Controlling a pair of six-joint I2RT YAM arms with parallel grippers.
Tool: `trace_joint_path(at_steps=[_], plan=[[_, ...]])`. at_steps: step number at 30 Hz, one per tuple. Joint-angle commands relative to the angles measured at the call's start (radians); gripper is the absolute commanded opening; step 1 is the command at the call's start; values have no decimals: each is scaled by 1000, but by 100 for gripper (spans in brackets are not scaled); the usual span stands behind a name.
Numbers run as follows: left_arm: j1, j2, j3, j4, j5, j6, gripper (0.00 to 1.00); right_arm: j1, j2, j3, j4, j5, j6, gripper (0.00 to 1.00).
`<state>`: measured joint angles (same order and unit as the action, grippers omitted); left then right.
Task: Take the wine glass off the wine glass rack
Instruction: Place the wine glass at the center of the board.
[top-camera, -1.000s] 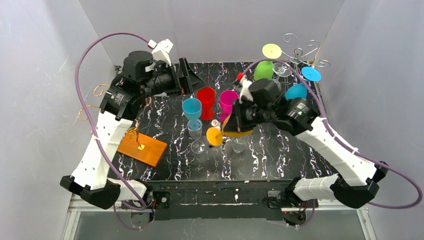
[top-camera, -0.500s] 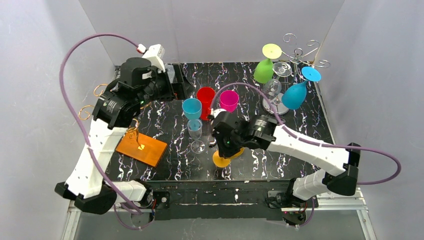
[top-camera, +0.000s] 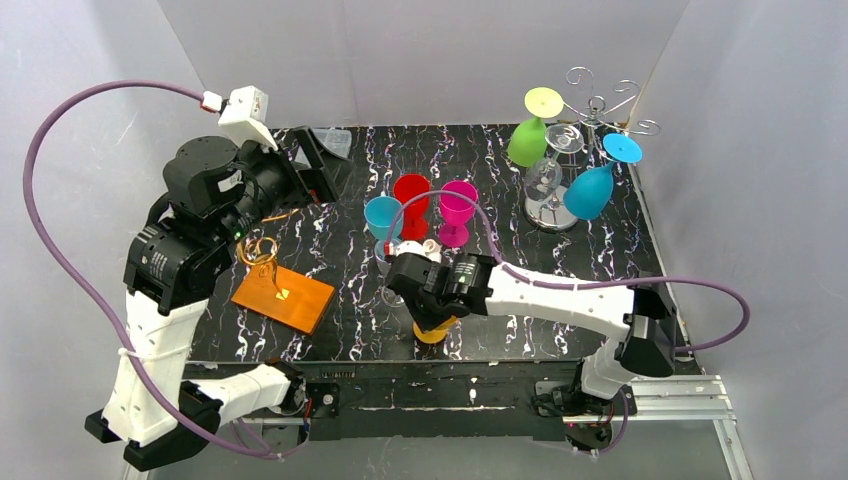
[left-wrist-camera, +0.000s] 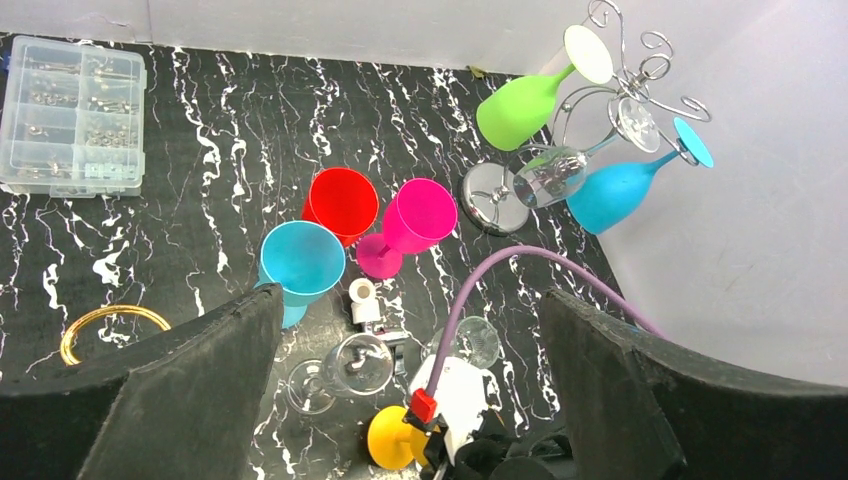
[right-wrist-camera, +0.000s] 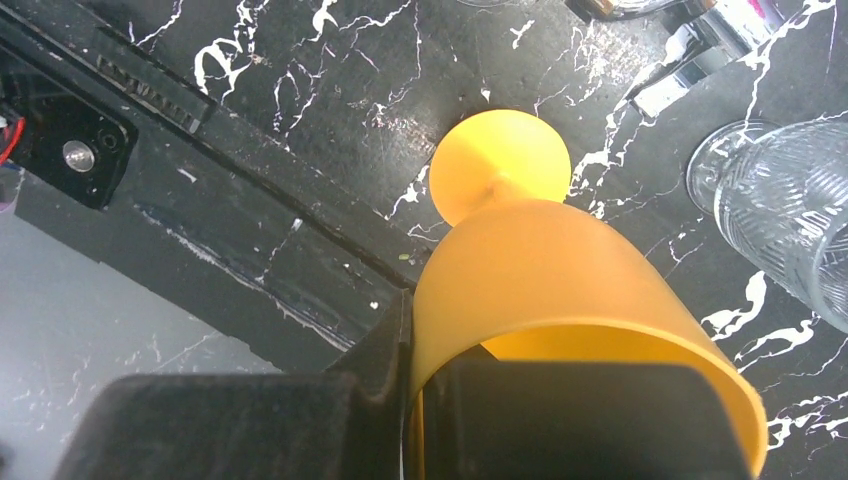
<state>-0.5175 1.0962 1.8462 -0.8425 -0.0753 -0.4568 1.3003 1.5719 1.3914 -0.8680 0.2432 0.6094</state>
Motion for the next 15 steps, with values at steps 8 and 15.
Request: trace_joint_path(at_steps=[8,15], plan=[[-3,-17,-45,23,-12,4,98,34,84,36,41,97,17,5],[-3,-22,-62,29,-3,7,98,47,110,75,7,125,17,26]])
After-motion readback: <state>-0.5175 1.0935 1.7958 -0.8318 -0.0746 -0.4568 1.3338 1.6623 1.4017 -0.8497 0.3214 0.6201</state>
